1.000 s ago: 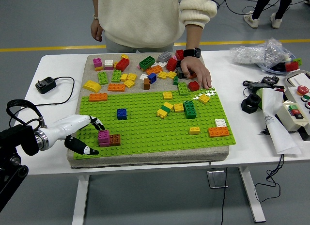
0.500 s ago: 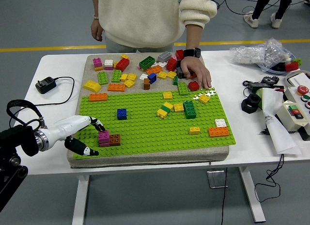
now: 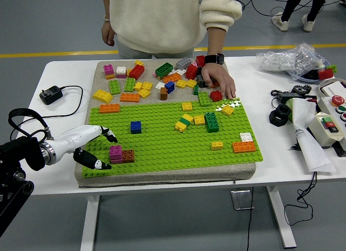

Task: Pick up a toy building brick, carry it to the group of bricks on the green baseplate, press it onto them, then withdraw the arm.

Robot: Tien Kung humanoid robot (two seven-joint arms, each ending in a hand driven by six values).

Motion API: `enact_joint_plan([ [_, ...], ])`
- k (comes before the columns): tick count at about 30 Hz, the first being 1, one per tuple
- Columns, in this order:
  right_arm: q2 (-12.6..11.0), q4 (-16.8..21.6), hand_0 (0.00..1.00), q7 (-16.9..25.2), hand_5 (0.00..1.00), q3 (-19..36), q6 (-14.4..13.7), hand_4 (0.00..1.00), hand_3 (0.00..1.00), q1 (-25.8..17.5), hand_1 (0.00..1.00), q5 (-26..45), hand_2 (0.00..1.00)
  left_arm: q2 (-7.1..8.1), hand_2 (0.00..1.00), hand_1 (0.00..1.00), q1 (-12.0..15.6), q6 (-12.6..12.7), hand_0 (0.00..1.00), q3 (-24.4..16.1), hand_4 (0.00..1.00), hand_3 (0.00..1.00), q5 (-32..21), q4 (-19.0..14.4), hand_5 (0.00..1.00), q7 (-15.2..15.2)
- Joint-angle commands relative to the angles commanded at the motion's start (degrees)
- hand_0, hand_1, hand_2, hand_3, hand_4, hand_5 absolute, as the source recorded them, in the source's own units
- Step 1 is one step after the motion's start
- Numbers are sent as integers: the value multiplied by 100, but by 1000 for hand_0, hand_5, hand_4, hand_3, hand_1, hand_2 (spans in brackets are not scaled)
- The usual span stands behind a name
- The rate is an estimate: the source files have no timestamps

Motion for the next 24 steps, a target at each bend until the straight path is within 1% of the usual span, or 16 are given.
enact_joint_plan([
  [6, -1, 0, 761, 1, 683, 1, 0, 998, 737, -1, 676, -1, 718, 9, 730, 829, 43, -27, 901, 18, 969, 684, 2, -12, 254, 1],
  [16, 0, 0, 761, 0, 683, 4, 3, 998, 737, -9, 676, -12, 718, 36, 729, 829, 113, -54, 902, -7, 968, 679, 11, -139, 252, 8],
  [19, 4, 0, 761, -1, 683, 2, 3, 998, 737, -11, 676, -11, 718, 34, 729, 829, 114, -48, 902, -13, 968, 679, 8, -138, 252, 7],
  [24, 10, 0, 761, 0, 683, 2, 3, 998, 737, -15, 676, -15, 718, 26, 730, 830, 109, 30, 902, -27, 966, 676, -30, -127, 253, -12],
])
